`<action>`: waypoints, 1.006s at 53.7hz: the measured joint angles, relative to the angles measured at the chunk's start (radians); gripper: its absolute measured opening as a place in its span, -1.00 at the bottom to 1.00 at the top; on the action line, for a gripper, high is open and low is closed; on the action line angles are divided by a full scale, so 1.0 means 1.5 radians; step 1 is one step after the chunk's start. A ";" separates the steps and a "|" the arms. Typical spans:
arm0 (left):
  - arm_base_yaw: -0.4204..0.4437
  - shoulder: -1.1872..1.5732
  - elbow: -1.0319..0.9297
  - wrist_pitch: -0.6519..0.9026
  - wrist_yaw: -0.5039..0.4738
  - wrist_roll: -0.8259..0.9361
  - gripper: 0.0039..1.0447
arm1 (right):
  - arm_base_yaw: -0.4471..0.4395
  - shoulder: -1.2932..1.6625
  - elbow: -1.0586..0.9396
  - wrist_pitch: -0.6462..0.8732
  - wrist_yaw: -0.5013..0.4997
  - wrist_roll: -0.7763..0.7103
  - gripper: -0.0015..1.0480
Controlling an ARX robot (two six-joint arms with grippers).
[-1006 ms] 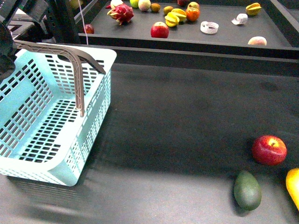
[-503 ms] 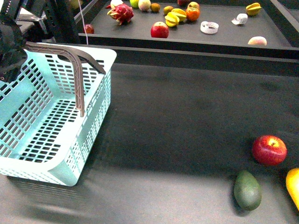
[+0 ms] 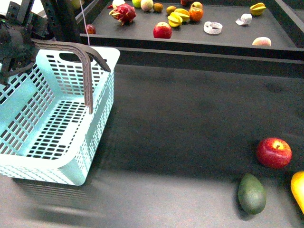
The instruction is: Pick mango with right arm and hold basket with left
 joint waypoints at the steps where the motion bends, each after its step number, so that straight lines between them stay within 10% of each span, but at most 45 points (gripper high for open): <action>1: -0.001 0.000 -0.001 -0.002 0.004 -0.005 -0.48 | 0.000 0.000 0.000 0.000 0.000 0.000 0.85; 7: -0.019 -0.031 -0.018 -0.012 0.042 -0.004 -0.84 | 0.000 0.000 0.000 0.000 0.000 0.000 0.85; 54: -0.198 -0.402 -0.344 0.050 0.258 0.484 -0.85 | 0.000 0.000 0.000 0.000 0.000 0.000 0.85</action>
